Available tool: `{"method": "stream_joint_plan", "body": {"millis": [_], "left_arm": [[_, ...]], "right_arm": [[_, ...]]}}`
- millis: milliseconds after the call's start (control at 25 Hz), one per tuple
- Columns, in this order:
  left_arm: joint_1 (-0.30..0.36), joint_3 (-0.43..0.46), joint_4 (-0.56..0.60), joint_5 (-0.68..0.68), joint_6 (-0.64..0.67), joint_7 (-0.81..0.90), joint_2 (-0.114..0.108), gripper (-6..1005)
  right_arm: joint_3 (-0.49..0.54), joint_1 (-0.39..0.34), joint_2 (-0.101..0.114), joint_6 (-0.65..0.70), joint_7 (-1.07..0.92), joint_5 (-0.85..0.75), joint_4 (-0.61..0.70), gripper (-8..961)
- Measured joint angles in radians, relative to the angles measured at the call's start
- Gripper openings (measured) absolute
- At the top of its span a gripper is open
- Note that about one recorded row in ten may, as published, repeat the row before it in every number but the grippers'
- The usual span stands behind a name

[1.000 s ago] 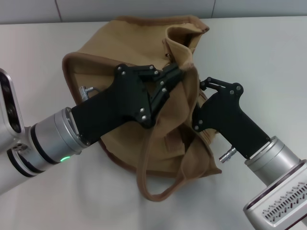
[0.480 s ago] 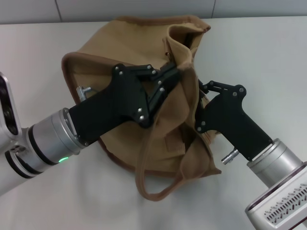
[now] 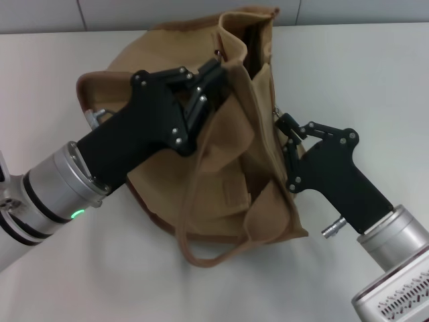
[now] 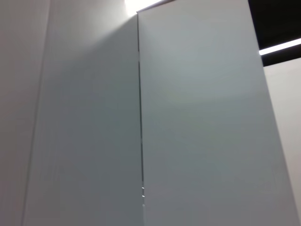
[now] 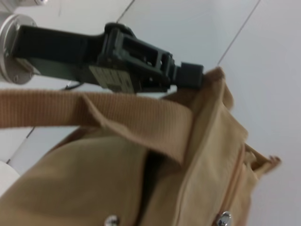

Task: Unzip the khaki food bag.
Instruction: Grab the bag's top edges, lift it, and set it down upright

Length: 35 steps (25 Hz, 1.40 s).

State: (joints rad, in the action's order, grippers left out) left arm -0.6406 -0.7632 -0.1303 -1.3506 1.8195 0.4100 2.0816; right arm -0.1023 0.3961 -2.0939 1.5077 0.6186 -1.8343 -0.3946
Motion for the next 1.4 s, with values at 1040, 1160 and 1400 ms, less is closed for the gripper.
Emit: {"method": "stream_joint_plan", "body": {"millis": [1040,1160,1400], "left_arm": [[0.073,0.285,-0.064,0.005,-0.068,0.112,0.000,121],[0.094,0.283,-0.065,0.004,-0.092,0.113,0.000,122],[0.143,0.278,-0.045,-0.026,-0.075,0.150,-0.003,125]], "right_arm": [[0.100,-0.152,0.007,0.134,-0.283,0.003,0.208,117],[0.120,-0.144,0.005,0.140,-0.289,0.003,0.200,127],[0.161,-0.125,0.003,0.160,-0.355,0.004,0.182,148]]}}
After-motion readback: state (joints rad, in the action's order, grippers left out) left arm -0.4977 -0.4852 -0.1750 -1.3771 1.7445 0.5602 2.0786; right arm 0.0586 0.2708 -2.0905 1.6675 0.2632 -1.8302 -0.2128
